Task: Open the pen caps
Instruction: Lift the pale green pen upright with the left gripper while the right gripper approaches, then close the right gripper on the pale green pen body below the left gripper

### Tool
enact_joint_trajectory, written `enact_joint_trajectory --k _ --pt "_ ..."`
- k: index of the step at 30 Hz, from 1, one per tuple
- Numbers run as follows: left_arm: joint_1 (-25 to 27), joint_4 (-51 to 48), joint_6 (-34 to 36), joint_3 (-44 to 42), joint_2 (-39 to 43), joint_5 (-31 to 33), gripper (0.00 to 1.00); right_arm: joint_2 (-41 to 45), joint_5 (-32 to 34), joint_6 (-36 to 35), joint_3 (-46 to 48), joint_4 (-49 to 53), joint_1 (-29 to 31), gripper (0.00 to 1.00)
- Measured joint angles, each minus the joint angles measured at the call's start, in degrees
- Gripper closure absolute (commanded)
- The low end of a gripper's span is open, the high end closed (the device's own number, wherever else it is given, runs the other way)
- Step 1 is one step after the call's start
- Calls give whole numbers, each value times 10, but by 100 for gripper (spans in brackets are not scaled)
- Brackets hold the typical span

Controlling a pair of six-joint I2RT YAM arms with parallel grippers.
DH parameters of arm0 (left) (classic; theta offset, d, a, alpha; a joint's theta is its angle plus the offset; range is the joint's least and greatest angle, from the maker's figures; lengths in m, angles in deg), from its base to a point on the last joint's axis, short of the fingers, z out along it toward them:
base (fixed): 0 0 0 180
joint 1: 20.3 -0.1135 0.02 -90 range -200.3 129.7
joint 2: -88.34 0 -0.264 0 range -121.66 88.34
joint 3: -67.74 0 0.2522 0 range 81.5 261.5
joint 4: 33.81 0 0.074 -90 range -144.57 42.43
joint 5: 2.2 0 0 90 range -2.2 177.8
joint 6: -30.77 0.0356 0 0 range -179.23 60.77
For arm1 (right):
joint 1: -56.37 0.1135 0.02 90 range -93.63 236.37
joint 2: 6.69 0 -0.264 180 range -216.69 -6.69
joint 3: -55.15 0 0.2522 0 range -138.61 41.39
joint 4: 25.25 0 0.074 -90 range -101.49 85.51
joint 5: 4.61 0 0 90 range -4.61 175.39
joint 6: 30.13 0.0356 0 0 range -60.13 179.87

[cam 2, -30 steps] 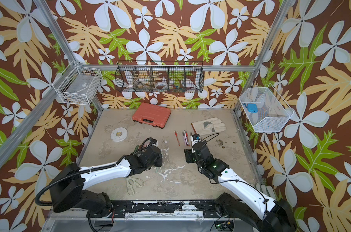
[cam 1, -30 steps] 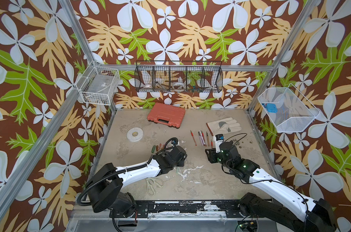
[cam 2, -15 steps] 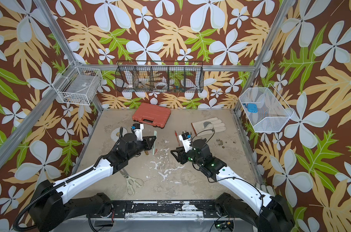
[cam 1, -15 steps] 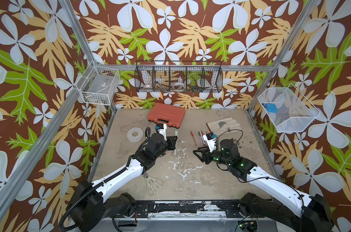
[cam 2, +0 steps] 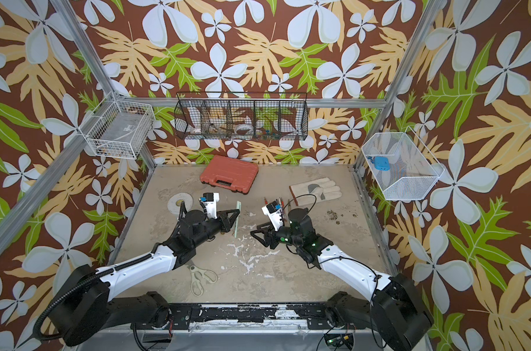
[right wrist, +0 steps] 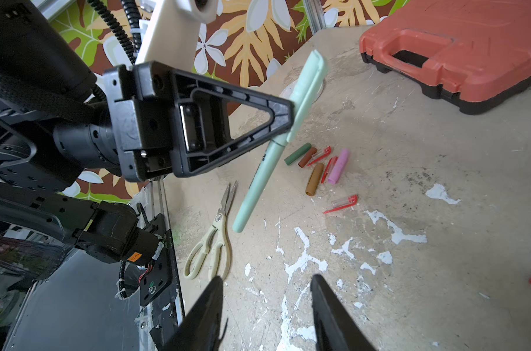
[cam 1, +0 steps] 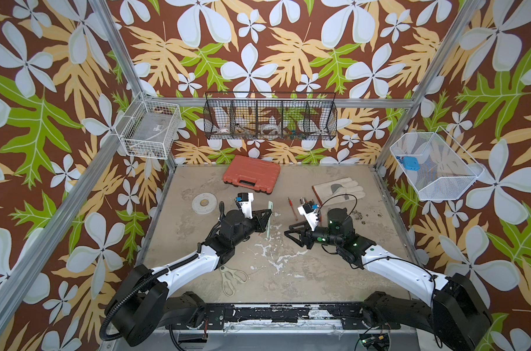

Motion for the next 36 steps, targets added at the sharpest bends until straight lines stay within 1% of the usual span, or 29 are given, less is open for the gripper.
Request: enact_joint_trajectory --k 8,14,21,24,27,31,34,36 --pt "0 46 -3 -16 10 -36 95 15 -10 26 31 -53 -5 53" --pt "0 77 -11 -20 -8 -68 95 10 -16 47 40 -94 -5 53" --pt "4 129 -26 -21 -45 -132 97 -45 -65 79 52 -166 -5 52" --pt "17 145 -26 -20 -45 -147 97 -52 -79 92 62 -198 -3 51" --pt "31 152 -23 -19 -42 -149 97 -50 -88 104 69 -228 5 52" --pt "45 166 -21 -20 -42 -149 98 -51 -92 106 70 -253 14 57" --pt "53 176 -22 -21 -42 -148 98 -52 -94 108 73 -271 16 70" --pt "57 183 -23 -26 -41 -146 98 -54 -101 118 77 -282 17 72"
